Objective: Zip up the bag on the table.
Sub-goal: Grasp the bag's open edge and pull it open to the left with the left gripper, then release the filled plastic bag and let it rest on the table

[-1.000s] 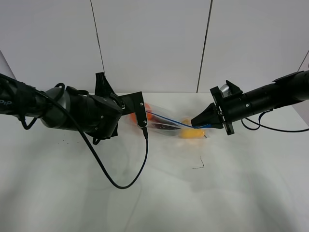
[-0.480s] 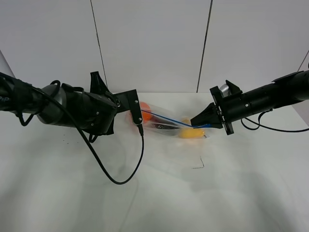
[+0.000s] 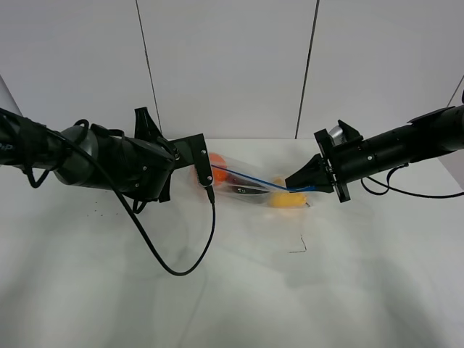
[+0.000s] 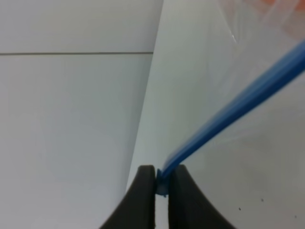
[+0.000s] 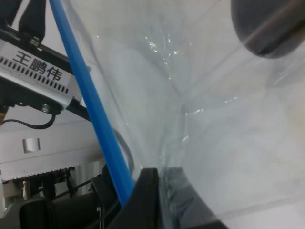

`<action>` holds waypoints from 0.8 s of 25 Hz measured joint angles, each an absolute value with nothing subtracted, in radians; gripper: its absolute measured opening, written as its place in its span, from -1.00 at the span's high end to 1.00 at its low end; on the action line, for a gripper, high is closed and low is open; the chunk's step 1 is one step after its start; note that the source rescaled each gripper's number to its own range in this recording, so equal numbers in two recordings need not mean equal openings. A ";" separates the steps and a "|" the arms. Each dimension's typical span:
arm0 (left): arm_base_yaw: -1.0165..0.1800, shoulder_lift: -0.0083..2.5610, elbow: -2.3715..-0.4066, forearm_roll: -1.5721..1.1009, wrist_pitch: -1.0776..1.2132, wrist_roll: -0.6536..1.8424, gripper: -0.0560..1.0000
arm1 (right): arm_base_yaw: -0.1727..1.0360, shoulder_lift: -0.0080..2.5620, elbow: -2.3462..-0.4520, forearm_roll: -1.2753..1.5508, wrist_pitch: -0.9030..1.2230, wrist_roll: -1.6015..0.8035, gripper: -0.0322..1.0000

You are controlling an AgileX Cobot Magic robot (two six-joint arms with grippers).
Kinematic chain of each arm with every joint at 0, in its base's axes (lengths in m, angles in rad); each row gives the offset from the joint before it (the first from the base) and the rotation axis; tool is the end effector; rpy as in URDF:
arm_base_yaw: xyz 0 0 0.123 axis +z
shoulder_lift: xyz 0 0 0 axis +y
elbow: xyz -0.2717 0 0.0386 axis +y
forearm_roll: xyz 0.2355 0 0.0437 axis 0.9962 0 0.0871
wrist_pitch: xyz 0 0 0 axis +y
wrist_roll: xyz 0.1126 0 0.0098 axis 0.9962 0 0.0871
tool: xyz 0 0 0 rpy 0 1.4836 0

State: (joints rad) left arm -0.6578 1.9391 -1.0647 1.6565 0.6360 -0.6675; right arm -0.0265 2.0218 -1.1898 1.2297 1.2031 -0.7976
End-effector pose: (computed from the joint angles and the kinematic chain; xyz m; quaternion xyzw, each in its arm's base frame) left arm 0.3469 -0.1834 0.1496 0.5555 0.6770 0.3478 0.3347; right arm 0.3525 0.0901 0.1526 -0.0195 0.8580 0.5102 0.0559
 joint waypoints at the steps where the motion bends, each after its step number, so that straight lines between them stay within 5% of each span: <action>1: -0.658 1.939 -1.065 1.657 0.635 -0.667 0.87 | -0.027 2.022 -1.190 1.230 1.203 -0.798 0.94; 7: -0.649 1.938 -1.064 1.653 0.640 -0.667 0.30 | -0.027 2.022 -1.190 1.205 1.206 -0.798 0.94; 11: -0.649 1.938 -1.064 1.653 0.642 -0.683 -0.38 | -0.027 2.022 -1.190 1.202 1.207 -0.799 0.94; 20: -0.649 1.937 -1.064 1.661 0.674 -0.689 -0.58 | -0.027 2.022 -1.190 1.201 1.208 -0.802 0.94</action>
State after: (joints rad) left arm -0.6486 1.9372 -1.0639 1.6614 0.6736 -0.6887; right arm -0.0265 2.0218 -1.1898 1.2011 1.2076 -0.8020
